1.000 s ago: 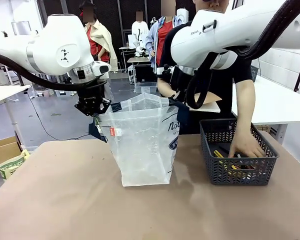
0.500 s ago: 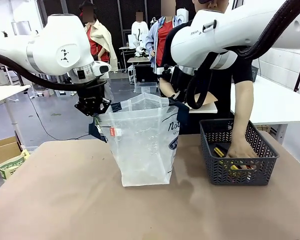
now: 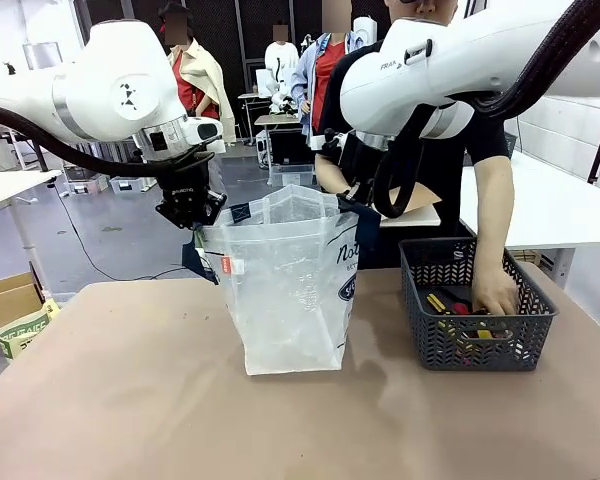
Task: Transfer purchased items from the store into the shopping bag.
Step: Move the Reusable shopping bag to the right side of the table.
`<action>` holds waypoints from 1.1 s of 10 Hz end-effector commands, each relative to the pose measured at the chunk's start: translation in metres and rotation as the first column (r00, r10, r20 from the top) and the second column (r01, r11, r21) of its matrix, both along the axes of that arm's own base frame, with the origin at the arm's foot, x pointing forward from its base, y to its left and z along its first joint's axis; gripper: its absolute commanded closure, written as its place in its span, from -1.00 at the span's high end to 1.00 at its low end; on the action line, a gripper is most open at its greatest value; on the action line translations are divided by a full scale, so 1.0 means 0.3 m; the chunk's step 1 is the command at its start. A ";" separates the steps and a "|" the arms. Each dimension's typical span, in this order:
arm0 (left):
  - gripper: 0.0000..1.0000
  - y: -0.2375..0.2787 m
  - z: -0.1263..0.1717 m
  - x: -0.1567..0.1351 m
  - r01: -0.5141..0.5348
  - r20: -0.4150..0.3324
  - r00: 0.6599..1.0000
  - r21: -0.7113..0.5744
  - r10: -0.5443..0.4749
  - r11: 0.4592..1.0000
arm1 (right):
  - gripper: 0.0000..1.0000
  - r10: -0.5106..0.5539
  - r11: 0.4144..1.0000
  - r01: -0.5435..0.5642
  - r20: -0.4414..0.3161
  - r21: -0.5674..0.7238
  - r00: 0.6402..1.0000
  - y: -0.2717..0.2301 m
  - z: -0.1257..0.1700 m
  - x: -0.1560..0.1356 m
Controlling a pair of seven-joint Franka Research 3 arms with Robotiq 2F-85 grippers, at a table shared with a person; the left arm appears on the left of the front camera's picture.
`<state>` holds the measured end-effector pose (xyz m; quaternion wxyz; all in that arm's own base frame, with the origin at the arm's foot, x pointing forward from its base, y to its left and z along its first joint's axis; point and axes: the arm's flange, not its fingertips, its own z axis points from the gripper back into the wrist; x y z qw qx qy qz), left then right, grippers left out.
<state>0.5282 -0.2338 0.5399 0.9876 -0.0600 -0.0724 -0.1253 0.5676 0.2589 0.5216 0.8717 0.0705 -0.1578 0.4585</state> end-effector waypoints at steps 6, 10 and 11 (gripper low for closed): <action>-1.00 0.043 0.018 0.043 0.098 -0.016 0.995 -0.045 -0.099 0.994 | -1.00 0.079 0.997 -0.078 0.035 -0.024 0.996 -0.033 -0.014 -0.016; -1.00 0.021 0.008 0.042 0.072 0.000 0.997 -0.020 -0.072 0.997 | -1.00 0.065 0.998 -0.065 0.021 -0.017 0.998 -0.008 0.002 0.002; -1.00 0.021 0.008 0.042 0.072 0.000 0.997 -0.020 -0.072 0.997 | -1.00 0.065 0.998 -0.065 0.021 -0.017 0.998 -0.008 0.002 0.002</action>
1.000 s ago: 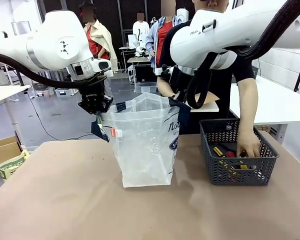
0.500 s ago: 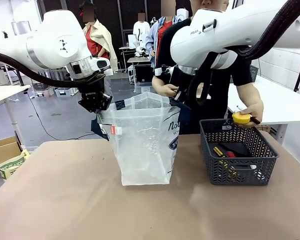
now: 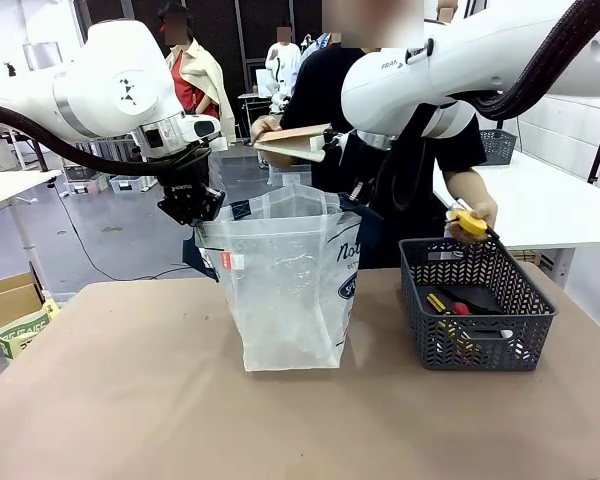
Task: Transfer purchased items from the store into the shopping bag.
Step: Move the Reusable shopping bag to the right side of the table.
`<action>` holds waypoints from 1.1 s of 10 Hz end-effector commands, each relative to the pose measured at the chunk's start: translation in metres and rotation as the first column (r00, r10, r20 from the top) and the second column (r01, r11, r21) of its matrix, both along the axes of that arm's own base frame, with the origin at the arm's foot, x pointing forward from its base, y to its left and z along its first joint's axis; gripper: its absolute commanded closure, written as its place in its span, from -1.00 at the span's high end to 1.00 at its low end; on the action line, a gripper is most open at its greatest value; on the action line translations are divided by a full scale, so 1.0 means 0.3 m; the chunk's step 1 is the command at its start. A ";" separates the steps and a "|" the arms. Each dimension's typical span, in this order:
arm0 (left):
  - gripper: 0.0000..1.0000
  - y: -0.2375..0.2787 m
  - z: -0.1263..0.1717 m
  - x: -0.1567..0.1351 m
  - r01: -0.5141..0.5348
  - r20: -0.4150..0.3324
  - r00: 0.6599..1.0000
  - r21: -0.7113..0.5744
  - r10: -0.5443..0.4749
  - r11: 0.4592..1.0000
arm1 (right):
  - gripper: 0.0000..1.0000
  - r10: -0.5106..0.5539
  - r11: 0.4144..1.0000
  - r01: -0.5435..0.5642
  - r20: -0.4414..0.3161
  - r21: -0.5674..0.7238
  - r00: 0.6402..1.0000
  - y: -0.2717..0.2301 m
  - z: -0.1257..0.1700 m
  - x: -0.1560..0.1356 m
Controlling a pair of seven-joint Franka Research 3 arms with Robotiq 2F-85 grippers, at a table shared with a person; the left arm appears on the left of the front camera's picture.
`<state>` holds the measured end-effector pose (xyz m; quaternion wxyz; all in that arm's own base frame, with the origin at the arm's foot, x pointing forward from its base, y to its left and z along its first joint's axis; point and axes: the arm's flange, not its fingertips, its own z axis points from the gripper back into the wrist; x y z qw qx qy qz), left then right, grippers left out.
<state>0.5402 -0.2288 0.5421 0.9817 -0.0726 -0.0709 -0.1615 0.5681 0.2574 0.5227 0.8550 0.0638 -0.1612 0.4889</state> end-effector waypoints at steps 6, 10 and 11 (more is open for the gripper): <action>-1.00 0.001 0.005 -0.006 0.038 -0.012 0.999 -0.010 -0.038 0.999 | -1.00 0.000 1.000 0.000 0.000 0.000 1.000 0.000 0.000 0.000; -1.00 0.032 0.009 -0.010 0.073 -0.009 0.997 0.022 -0.073 0.997 | -1.00 0.046 0.998 -0.047 -0.011 -0.033 0.999 -0.006 0.002 0.001; -1.00 0.039 0.010 -0.011 0.078 -0.003 0.997 0.031 -0.078 0.996 | -1.00 0.052 0.998 -0.052 -0.015 -0.044 0.999 -0.009 0.003 0.002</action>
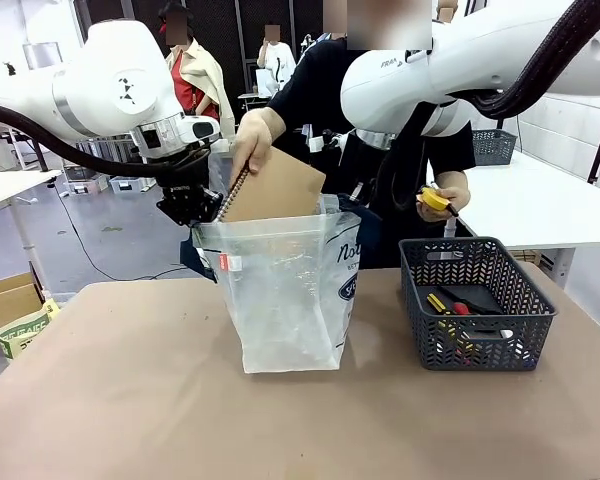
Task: Transfer purchased items from the store into the shopping bag.
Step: Move the Reusable shopping bag to the right side of the table.
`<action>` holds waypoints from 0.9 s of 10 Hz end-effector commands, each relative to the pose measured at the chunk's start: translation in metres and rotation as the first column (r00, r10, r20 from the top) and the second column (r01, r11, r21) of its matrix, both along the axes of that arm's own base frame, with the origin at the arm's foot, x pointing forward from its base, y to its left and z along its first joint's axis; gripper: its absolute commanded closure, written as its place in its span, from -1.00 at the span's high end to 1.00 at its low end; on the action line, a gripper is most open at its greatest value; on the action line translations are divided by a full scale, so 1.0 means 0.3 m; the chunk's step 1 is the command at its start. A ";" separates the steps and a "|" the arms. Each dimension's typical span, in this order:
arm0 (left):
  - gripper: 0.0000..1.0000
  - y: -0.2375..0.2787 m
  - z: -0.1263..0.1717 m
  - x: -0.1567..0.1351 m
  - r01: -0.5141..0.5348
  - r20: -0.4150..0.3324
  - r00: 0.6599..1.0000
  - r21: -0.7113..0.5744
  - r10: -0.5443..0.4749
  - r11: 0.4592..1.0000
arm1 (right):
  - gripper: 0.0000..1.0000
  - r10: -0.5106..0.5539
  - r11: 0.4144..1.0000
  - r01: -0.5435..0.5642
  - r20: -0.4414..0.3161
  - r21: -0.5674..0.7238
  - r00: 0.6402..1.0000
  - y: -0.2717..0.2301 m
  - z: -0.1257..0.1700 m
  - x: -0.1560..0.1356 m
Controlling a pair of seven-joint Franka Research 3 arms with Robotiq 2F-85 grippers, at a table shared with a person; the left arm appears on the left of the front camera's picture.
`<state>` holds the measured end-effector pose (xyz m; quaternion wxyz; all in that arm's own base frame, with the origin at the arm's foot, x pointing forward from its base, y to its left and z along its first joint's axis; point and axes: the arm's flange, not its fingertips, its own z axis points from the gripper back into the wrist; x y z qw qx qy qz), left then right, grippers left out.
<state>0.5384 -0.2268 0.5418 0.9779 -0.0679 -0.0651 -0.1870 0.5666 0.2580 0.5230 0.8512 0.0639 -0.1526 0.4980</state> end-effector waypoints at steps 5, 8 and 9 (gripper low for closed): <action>-1.00 0.055 0.012 -0.004 0.043 0.013 0.999 0.036 -0.044 0.998 | -1.00 0.047 0.996 -0.049 -0.025 -0.079 0.999 -0.020 0.001 0.006; -1.00 0.057 0.012 -0.004 0.058 -0.012 0.998 0.019 -0.058 0.998 | -1.00 0.043 0.996 -0.045 -0.026 -0.079 0.999 -0.017 -0.001 0.006; -1.00 0.053 0.013 -0.006 0.080 -0.024 0.996 -0.010 -0.080 0.997 | -1.00 0.052 0.996 -0.054 -0.026 -0.071 0.998 -0.012 0.000 0.006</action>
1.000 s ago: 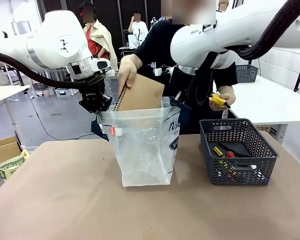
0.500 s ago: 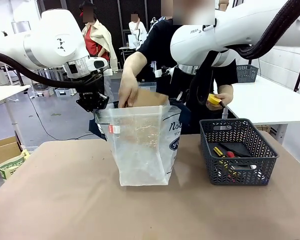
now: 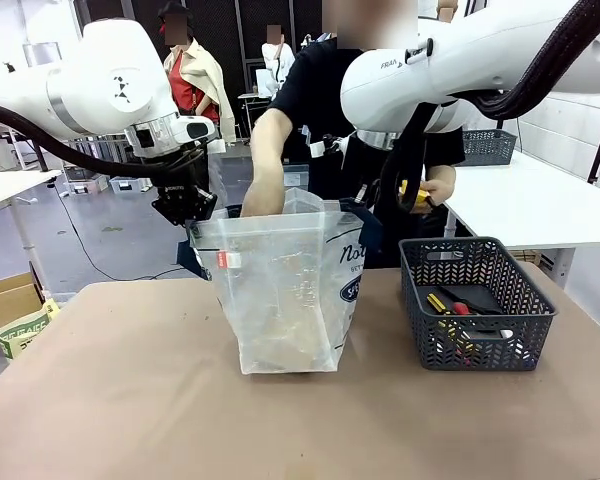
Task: Transfer purchased items from the store into the shopping bag.
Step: Move the Reusable shopping bag to the right side of the table.
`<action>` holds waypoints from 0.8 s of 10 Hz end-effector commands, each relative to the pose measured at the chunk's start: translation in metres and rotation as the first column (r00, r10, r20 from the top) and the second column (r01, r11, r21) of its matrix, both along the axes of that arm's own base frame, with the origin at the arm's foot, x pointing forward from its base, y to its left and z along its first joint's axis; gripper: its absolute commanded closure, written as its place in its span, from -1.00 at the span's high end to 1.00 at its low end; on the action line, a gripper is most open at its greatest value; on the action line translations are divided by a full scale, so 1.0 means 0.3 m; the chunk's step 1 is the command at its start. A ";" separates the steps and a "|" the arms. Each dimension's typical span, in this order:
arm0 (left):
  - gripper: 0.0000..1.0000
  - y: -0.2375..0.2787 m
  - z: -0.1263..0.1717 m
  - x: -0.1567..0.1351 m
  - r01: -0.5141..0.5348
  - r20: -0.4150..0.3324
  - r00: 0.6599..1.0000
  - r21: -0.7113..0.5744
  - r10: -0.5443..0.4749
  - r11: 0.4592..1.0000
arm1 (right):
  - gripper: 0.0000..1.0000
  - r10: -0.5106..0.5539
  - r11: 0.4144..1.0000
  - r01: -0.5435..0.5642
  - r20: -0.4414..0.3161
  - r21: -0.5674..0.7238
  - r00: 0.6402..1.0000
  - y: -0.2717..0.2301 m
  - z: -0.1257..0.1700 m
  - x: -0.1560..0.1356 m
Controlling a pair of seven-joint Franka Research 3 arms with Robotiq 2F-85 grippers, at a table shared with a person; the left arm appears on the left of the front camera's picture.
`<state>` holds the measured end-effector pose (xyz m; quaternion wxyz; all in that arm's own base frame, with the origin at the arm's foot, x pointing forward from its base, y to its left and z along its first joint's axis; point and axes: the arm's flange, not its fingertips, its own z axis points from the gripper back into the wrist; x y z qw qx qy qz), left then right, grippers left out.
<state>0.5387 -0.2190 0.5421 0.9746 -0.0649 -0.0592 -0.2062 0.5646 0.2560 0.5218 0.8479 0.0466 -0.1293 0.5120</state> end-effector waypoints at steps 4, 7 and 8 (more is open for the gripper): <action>-1.00 0.002 0.002 0.003 -0.012 0.008 1.000 0.005 0.012 1.000 | -1.00 -0.001 1.000 0.001 0.000 0.000 1.000 -0.002 0.000 0.001; -1.00 0.002 0.002 0.003 -0.012 0.008 1.000 0.005 0.012 1.000 | -1.00 -0.001 1.000 0.001 0.000 0.000 1.000 -0.002 0.000 0.001; -1.00 0.002 0.002 0.003 -0.012 0.008 1.000 0.005 0.012 1.000 | -1.00 -0.001 1.000 0.001 0.000 0.000 1.000 -0.002 0.000 0.001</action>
